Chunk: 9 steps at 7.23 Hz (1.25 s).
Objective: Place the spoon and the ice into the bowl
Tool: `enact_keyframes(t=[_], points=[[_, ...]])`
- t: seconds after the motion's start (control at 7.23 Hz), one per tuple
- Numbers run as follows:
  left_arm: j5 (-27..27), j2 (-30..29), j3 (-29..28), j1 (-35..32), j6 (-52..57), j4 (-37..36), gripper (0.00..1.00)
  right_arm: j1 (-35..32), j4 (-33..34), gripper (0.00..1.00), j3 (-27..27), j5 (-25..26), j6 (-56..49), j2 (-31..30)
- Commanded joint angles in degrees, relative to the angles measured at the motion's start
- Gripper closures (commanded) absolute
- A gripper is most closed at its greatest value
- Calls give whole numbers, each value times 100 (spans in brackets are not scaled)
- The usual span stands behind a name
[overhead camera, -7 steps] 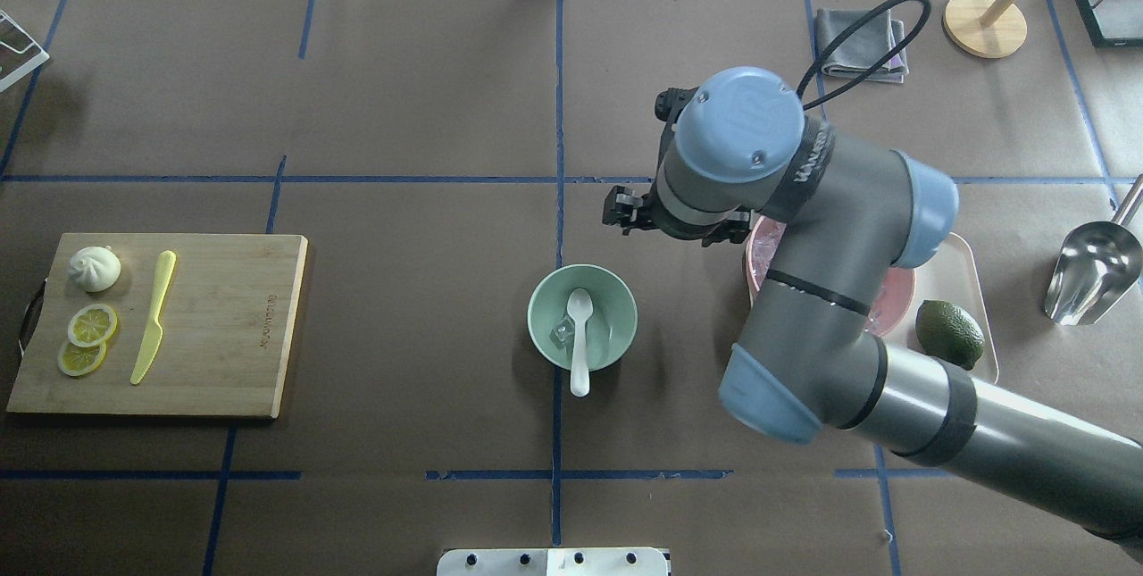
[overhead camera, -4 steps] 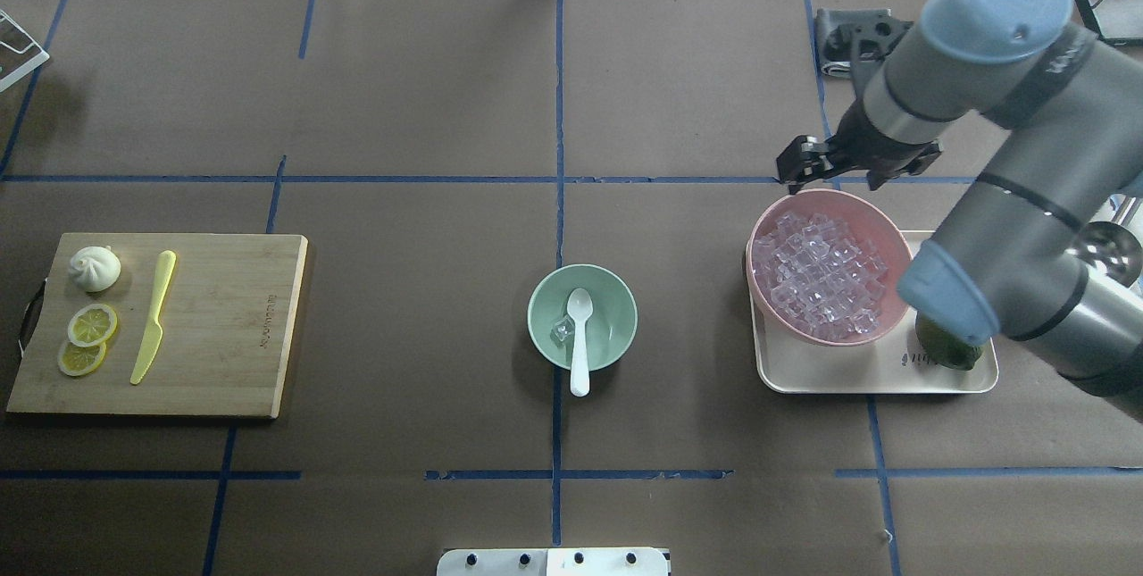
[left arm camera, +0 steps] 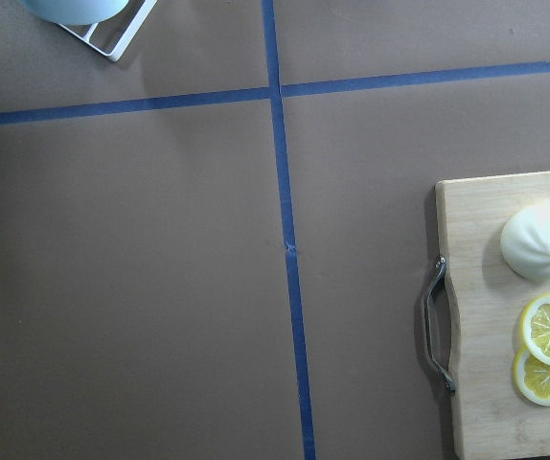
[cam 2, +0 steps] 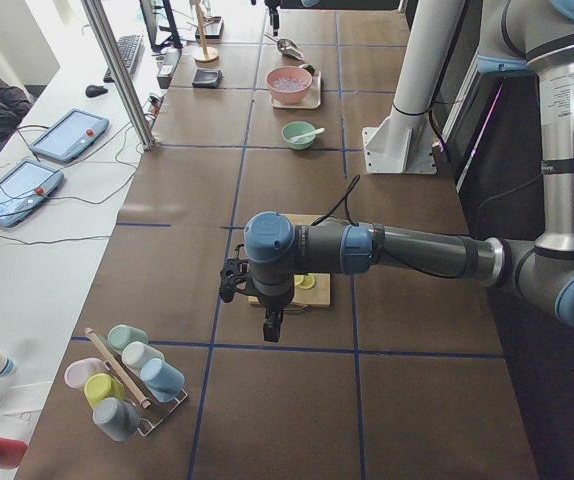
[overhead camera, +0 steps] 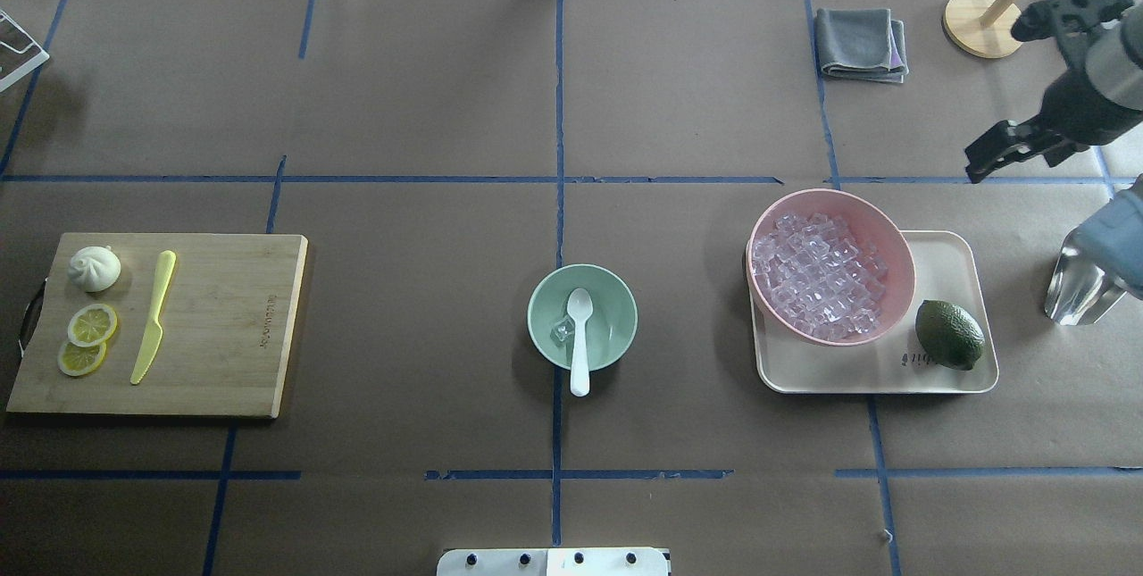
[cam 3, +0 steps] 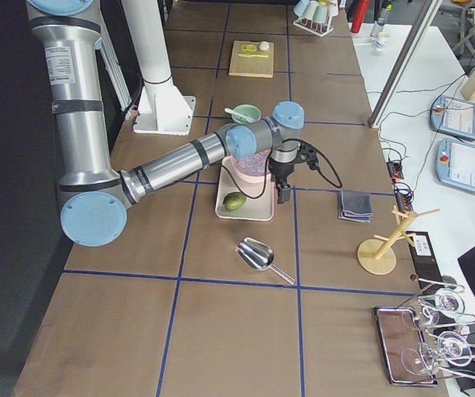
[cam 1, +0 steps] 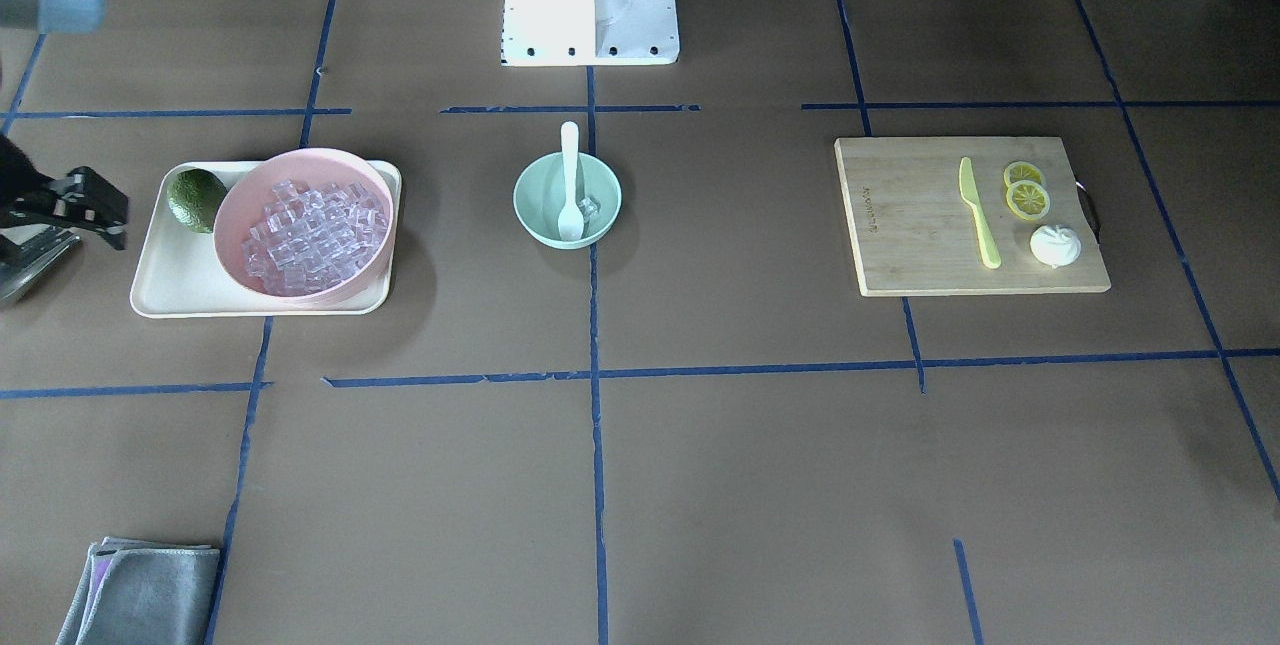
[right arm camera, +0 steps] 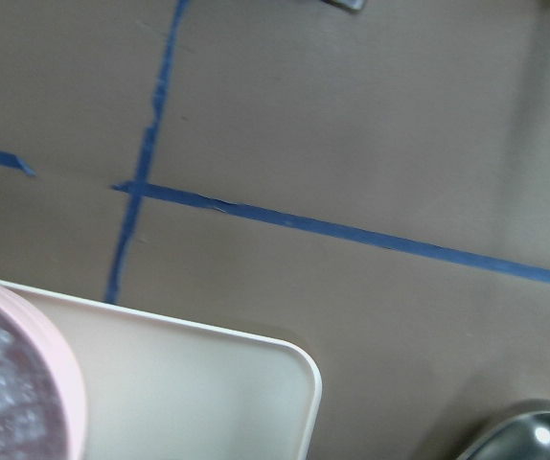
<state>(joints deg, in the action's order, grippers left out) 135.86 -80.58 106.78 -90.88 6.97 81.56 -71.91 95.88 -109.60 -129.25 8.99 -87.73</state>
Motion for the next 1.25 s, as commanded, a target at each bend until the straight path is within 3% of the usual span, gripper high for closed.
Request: enact_keyframes(t=[0.0, 0.42, 1.11], points=[[-6, -1, 1, 0, 6, 0, 0, -1232, 44, 0, 18, -381, -1701, -865], [-6, -1, 9, 0, 6, 9, 0, -1939, 27, 0, 183, -364, -1769, -1658], [-6, 7, -96, 0, -38, -9, 0, -1932, -8, 0, 150, -382, -1277, -1580]])
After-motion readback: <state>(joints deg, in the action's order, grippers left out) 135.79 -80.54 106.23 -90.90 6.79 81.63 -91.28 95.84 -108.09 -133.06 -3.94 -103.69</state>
